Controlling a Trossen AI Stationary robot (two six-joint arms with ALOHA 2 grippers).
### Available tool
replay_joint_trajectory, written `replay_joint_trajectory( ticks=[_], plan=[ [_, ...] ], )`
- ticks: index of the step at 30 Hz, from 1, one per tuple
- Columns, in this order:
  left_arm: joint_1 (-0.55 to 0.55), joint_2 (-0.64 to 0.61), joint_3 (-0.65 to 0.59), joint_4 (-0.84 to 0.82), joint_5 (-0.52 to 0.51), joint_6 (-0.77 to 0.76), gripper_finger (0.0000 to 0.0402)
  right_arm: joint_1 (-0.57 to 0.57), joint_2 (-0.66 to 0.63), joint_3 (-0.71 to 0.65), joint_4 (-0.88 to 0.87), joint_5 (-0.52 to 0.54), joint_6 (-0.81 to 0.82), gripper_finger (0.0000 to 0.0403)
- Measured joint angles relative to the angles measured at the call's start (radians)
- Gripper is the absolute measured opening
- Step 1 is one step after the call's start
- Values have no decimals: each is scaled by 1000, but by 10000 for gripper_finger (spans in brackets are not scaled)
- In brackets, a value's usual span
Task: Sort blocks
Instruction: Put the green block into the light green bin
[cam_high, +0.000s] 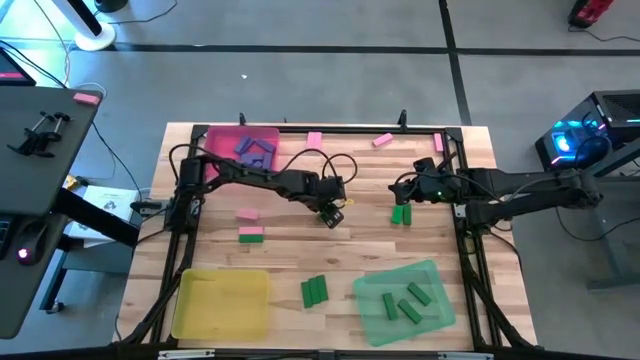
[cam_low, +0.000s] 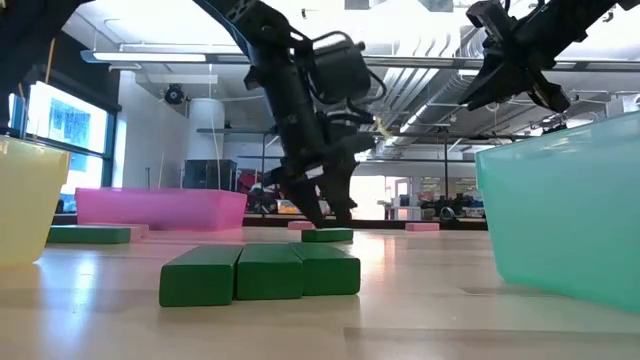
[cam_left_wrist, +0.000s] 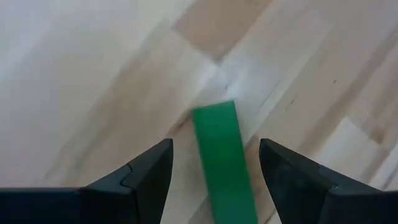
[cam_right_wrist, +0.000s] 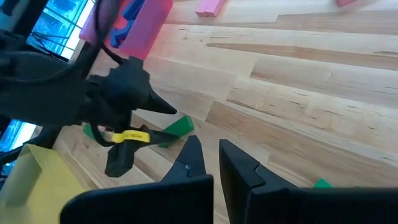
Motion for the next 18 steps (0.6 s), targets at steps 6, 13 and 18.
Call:
replay_joint_trajectory(
  ticks=[6, 13, 18],
  plan=[
    [1, 42, 4, -16, 39, -15, 228, -2, 0, 0, 1, 0, 0, 0],
    [-16, 39, 2, -22, 45, 52, 142, -2, -7, 0, 41, -26, -11, 0],
    [-31, 40, 37, 0, 111, 102, 46, 22, -66, 24, 152, -39, -85, 0]
  ],
)
